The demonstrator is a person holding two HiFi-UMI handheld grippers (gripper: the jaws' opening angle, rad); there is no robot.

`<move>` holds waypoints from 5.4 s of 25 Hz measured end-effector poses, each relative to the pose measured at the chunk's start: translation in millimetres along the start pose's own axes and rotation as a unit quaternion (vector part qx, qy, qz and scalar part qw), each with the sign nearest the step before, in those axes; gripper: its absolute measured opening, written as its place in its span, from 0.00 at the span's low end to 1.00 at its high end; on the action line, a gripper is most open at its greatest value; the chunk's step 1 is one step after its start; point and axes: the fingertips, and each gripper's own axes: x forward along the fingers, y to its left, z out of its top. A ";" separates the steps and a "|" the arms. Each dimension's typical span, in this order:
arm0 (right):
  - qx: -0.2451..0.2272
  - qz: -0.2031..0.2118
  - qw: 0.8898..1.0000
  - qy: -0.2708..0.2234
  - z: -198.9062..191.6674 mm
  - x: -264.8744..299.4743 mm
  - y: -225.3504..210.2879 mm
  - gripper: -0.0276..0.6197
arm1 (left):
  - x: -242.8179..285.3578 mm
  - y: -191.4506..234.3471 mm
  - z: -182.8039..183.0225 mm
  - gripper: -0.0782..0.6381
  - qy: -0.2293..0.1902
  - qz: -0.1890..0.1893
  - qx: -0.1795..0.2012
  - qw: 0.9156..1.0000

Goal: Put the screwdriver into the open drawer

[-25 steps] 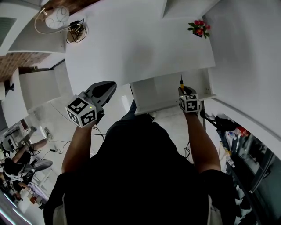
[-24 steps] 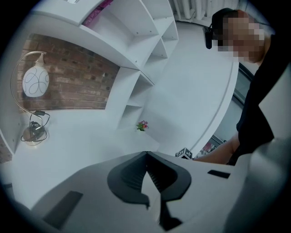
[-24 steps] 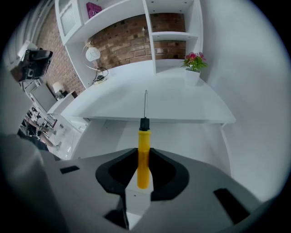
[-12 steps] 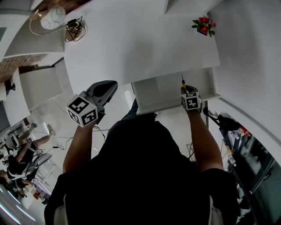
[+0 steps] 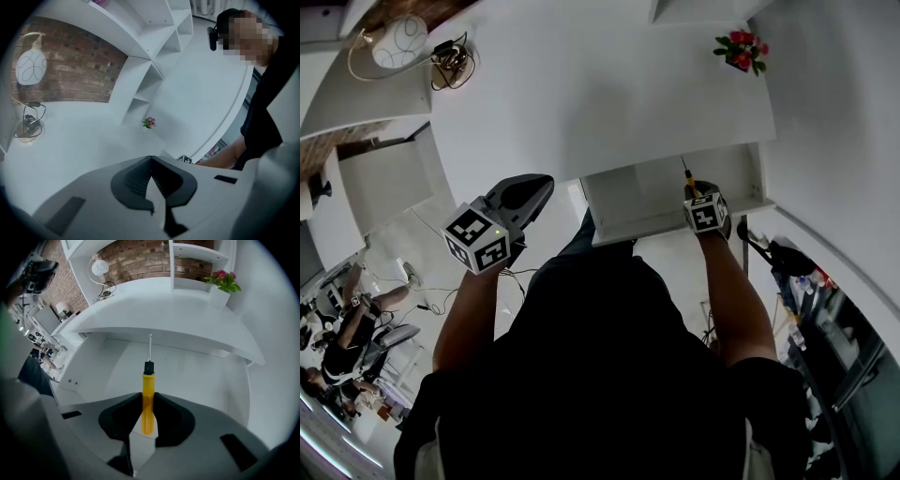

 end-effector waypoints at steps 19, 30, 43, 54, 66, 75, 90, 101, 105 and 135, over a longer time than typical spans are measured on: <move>0.003 -0.007 0.998 0.067 -3.0 40.8 -5.2 0.18 | 5.2 26.0 -18.9 0.13 0.020 -0.001 -0.033 0.999; 0.012 -0.004 0.997 0.072 2.6 56.1 -13.6 0.18 | 15.1 25.8 -21.8 0.13 0.028 -0.006 -0.037 0.999; -0.002 0.003 0.998 0.065 16.2 74.1 -12.3 0.18 | 23.2 27.3 -26.7 0.13 0.043 -0.010 -0.041 0.998; 0.005 -0.005 0.997 0.076 8.2 84.9 -13.5 0.18 | 21.2 36.0 -27.8 0.13 0.043 -0.008 -0.041 0.998; 0.005 -0.008 0.997 0.076 7.4 85.5 -13.6 0.18 | 20.7 36.1 -28.0 0.13 0.047 -0.011 -0.040 0.998; 0.032 -0.004 0.997 0.070 6.2 85.9 -13.2 0.18 | 22.3 35.4 -25.2 0.13 0.034 -0.012 -0.040 0.999; 0.020 -0.006 1.000 0.019 29.8 75.4 -14.8 0.19 | 4.7 24.6 -32.0 0.13 0.024 -0.011 -0.046 0.999; 0.034 -0.011 0.999 0.014 29.4 55.1 -15.0 0.21 | 0.1 6.8 -21.9 0.13 0.013 -0.019 -0.030 0.999; 0.042 -0.015 0.999 0.015 22.0 45.6 -20.0 0.21 | -0.3 -2.6 -18.6 0.13 0.007 -0.023 -0.022 0.999; 0.048 -0.019 0.988 -0.149 49.7 -138.8 -13.5 0.21 | -40.4 -111.6 9.4 0.13 -0.050 -0.041 0.058 0.996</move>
